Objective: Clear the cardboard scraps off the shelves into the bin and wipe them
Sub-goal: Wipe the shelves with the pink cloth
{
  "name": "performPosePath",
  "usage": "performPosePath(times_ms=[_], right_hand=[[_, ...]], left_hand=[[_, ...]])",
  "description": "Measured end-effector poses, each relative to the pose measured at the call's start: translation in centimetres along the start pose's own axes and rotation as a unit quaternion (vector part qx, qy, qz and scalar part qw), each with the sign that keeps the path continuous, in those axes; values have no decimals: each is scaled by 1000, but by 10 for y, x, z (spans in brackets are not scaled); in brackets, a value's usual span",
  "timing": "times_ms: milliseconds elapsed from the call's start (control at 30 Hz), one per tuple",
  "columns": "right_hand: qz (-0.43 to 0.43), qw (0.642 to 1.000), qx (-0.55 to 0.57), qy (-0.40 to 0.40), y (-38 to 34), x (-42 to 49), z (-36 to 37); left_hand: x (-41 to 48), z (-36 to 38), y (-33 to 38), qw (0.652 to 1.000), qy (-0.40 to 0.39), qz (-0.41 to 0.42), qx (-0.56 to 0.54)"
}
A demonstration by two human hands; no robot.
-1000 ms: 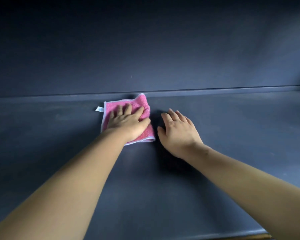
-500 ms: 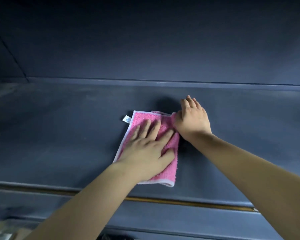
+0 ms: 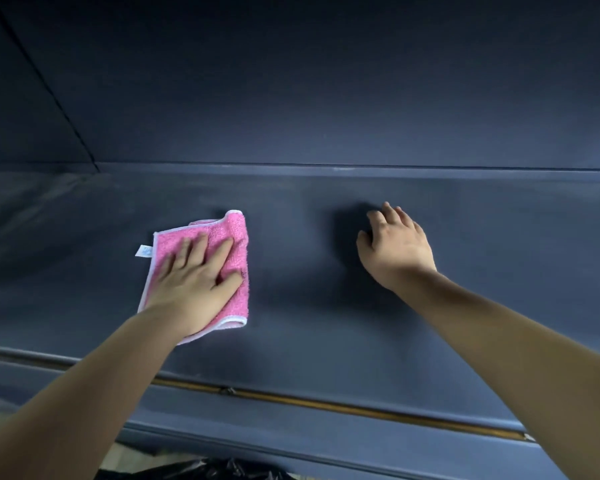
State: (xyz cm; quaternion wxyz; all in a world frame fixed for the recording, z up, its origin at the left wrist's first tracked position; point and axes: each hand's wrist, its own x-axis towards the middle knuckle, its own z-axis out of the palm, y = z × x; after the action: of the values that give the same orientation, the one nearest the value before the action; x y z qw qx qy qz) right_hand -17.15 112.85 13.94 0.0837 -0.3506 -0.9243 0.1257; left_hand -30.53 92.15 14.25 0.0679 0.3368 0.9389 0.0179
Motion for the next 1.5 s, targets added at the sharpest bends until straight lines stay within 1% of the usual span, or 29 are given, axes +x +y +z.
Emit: performPosePath(times_ms=[167,267,400,467,533,667,767,867,967,1033,1100,1233,1267,1400,1500], right_hand=[[4,999,-42,-3,-5,-1,-2],[8,999,-51,-2,-24,-5,0],[-26,999,-25,-10,-70,-6,18],[-2,1000,-6,1,-76,-5,23],[27,999,6,15,-75,-5,24],[25,999,-13,36,-78,-4,24],[30,999,-16,31,-79,-5,24],[31,999,-16,30,-78,-7,25],[35,999,-19,30,-79,-7,25],[41,998,-24,28,-80,-7,25],[42,998,-29,31,-81,-7,25],[41,997,-45,40,-85,-9,23],[42,997,-52,41,-85,-9,22],[41,995,-84,38,-101,-12,22],[4,999,-41,26,-145,-8,32]], left_hand=[[15,-1,1,1000,7,24,2],[24,-5,8,999,-4,53,5],[26,0,39,988,-18,151,8],[29,1,49,983,-17,183,-9],[40,-1,48,980,-22,196,-11],[73,-8,40,982,-29,187,3],[98,-13,22,986,-29,162,11],[118,-18,-13,992,-29,119,20],[126,-22,-55,998,-28,41,24],[125,-23,-66,999,-23,22,25],[118,-22,-57,998,-15,49,29],[93,-14,-24,985,-9,171,26],[86,-13,-22,982,-9,189,24],[62,-10,-42,977,-13,212,12],[57,-10,-74,980,-19,199,4]])
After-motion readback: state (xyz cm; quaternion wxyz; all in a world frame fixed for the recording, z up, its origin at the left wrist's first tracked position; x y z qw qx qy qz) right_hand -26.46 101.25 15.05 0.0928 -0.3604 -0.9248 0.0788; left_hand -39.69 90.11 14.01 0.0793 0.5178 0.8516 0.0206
